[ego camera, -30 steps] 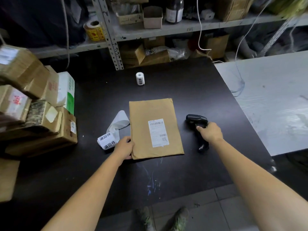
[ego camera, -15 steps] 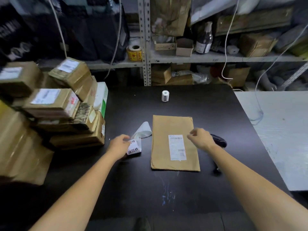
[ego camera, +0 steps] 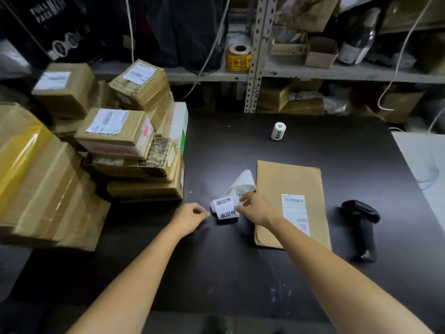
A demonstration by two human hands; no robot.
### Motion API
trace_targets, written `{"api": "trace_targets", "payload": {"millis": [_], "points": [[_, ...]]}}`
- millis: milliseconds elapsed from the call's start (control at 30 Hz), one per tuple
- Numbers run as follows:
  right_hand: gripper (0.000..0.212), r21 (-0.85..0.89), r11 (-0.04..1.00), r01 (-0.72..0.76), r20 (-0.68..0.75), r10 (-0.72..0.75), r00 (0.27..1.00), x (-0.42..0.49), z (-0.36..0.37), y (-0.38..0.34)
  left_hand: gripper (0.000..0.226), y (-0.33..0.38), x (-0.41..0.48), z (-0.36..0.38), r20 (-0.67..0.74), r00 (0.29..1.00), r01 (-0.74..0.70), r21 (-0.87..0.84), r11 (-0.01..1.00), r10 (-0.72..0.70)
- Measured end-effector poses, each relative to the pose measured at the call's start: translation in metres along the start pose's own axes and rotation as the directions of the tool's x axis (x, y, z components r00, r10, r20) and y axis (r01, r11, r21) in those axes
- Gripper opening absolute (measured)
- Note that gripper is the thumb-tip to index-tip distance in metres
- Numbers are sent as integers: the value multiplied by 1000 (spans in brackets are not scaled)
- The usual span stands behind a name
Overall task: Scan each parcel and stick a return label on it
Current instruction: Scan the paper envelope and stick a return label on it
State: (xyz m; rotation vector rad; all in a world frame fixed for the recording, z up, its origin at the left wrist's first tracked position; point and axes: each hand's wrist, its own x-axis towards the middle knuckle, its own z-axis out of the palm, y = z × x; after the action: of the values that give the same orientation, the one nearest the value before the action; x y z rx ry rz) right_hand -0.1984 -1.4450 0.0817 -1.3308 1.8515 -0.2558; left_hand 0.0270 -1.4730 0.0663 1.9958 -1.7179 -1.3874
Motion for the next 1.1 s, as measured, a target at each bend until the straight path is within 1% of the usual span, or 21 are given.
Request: {"api": "trace_targets", "payload": {"millis": [133, 267, 367, 433, 500, 567, 600, 767, 967, 1100], "points": [[28, 45, 999, 4, -10, -3, 1000, 7, 7, -3, 8, 11, 7, 16, 116, 993, 12, -139, 990, 4], [18, 48, 999, -5, -26, 7, 1000, 11, 7, -5, 15, 22, 15, 25, 74, 997, -19, -201, 979, 35], [21, -23, 1000, -4, -78, 2, 997, 11, 6, -5, 19, 27, 18, 27, 54, 997, -40, -213, 976, 53], [20, -41, 998, 51, -141, -56, 988, 11, 6, -9, 21, 28, 18, 28, 36, 997, -58, -208, 977, 67], [14, -34, 988, 151, -180, -155, 971, 12, 8, -18, 19, 29, 17, 26, 29, 997, -62, -231, 971, 70], [12, -39, 972, 230, -170, -234, 957, 12, 10, -27, 17, 30, 15, 25, 23, 997, -66, -265, 962, 75], [13, -43, 968, 246, -153, -250, 956, 13, 11, -31, 18, 31, 14, 23, 15, 997, -74, -275, 959, 81], [20, -33, 975, 218, -94, -220, 971, 16, 14, -34, 24, 34, 10, 13, 35, 992, -103, -303, 947, 119], [17, -67, 968, 243, -82, -248, 965, 17, 14, -37, 17, 32, 10, 11, 62, 989, -111, -292, 950, 134], [19, -96, 961, 260, -34, -264, 964, 21, 10, -40, 23, 35, 11, 10, 59, 990, -109, -265, 958, 129]]}}
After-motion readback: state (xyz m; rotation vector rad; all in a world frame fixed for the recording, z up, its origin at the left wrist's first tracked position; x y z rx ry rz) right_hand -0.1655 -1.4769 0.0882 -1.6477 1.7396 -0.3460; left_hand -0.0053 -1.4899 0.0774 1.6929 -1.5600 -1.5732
